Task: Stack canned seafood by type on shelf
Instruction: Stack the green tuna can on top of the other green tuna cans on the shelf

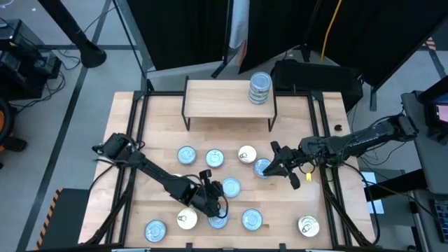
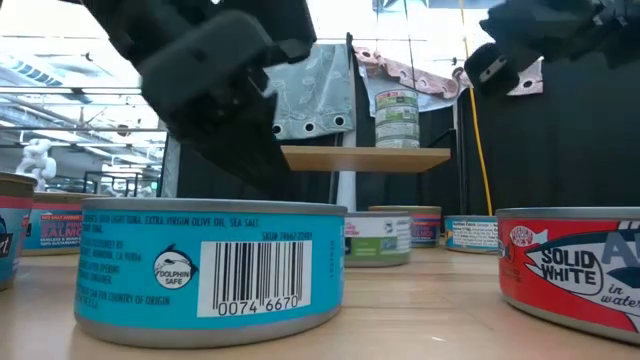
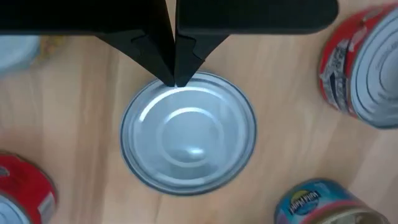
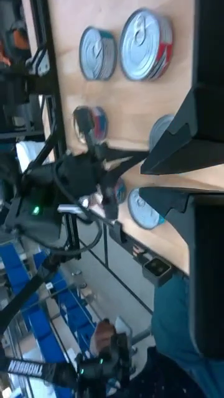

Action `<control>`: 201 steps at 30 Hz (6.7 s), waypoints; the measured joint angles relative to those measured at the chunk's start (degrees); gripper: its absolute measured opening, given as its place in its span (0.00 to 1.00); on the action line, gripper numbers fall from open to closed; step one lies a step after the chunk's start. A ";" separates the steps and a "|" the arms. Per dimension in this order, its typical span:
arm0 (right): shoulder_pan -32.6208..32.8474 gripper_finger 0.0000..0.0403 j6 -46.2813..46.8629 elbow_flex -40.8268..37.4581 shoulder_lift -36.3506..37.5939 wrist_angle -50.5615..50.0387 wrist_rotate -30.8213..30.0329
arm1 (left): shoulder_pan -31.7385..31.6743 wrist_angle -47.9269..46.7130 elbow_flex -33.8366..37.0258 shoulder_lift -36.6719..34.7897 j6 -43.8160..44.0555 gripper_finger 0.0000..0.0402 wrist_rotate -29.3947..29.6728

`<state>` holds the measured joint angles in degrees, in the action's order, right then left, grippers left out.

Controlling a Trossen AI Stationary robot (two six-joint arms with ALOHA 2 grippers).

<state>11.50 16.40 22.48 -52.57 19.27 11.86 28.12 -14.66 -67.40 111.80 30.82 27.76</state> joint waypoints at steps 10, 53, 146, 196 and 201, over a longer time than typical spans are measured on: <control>3.42 0.08 -2.48 4.64 -3.78 -3.22 -0.46 | -0.24 -3.19 0.47 1.89 0.99 0.01 -2.40; 11.07 0.35 -6.77 22.99 -17.28 -41.95 -16.55 | -6.37 -15.50 -7.86 -8.58 -56.21 0.69 -16.14; 7.29 0.56 -135.58 23.01 -31.07 19.65 -29.11 | -39.54 -20.04 -17.65 -13.50 -8.65 0.36 -95.06; -12.76 0.33 -117.06 23.06 -5.80 13.07 -52.11 | -18.40 -28.85 -16.88 -40.56 -21.77 0.59 -2.29; -24.95 0.33 -106.68 23.06 -3.24 0.80 -41.44 | -16.39 -25.33 -5.31 -40.46 -14.70 0.59 9.44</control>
<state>-13.45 -90.29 45.54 -55.80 20.07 -29.59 11.73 -39.99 -72.72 71.34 16.12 37.20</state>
